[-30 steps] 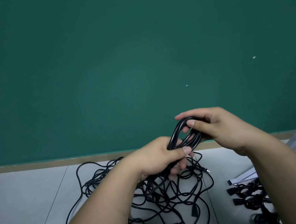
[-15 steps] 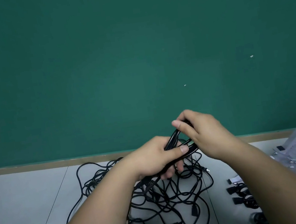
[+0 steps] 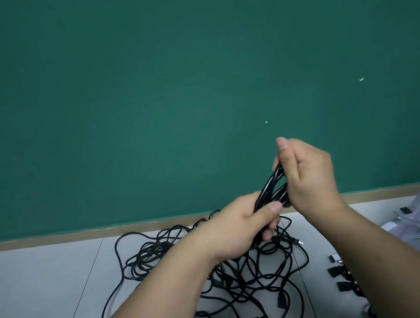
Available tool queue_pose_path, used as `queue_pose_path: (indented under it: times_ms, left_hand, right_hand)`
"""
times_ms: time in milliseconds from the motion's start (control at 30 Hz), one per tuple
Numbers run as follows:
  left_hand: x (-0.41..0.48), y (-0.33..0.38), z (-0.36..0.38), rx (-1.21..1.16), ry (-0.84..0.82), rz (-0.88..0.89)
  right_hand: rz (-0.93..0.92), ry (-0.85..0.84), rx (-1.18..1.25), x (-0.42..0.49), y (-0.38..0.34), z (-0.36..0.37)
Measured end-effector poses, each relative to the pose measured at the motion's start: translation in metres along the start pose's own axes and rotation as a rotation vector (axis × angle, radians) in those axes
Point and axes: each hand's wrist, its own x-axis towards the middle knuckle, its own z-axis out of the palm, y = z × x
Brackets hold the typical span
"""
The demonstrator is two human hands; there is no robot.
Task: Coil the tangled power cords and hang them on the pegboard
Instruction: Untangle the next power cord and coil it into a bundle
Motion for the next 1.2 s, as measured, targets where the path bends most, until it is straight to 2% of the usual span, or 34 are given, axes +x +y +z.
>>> queue_pose_path:
  times_ms: [100,233,333,433,533,633,767,900,1000,1067,1133,1200]
  left_hand:
    - [0.004,-0.008,-0.013,0.234,-0.007,-0.074]
    - [0.007,-0.024,-0.005,0.248,0.171,-0.131]
    - [0.009,-0.029,-0.002,0.140,0.199,-0.114]
    - [0.013,-0.026,-0.008,-0.010,0.283,-0.036]
    - [0.015,-0.024,-0.025,-0.198,0.360,0.034]
    - [0.016,-0.023,-0.037,-0.337,0.426,0.068]
    - [0.014,-0.015,-0.041,-0.555,0.553,0.082]
    - [0.018,-0.016,-0.057,-0.655,0.814,0.111]
    - [0.015,-0.030,-0.079,-0.344,0.990,0.105]
    - [0.011,-0.041,-0.089,-0.036,1.018,0.066]
    - [0.008,-0.046,-0.092,0.223,0.947,-0.004]
    - [0.010,-0.045,-0.087,0.409,0.794,-0.088]
  right_hand:
    - [-0.075,-0.063,-0.095,-0.009,0.004,0.012]
    - [-0.036,-0.112,-0.127,-0.010,0.007,0.023]
    - [0.047,-0.160,-0.015,-0.006,0.008,0.020]
    - [0.244,-0.274,0.231,-0.012,0.005,0.019]
    - [0.525,-0.503,0.462,-0.021,-0.002,0.018]
    - [0.682,-0.744,0.497,-0.034,-0.008,0.022]
    - [0.723,-0.948,0.455,-0.048,-0.012,0.031]
    - [0.556,-1.159,0.270,-0.043,-0.014,0.017]
    - [0.502,-1.276,0.119,-0.039,-0.013,0.006]
    - [0.444,-1.237,0.142,-0.031,-0.017,-0.003]
    - [0.395,-1.076,0.308,-0.019,-0.023,-0.016]
    - [0.406,-0.835,0.538,-0.008,-0.028,-0.029]
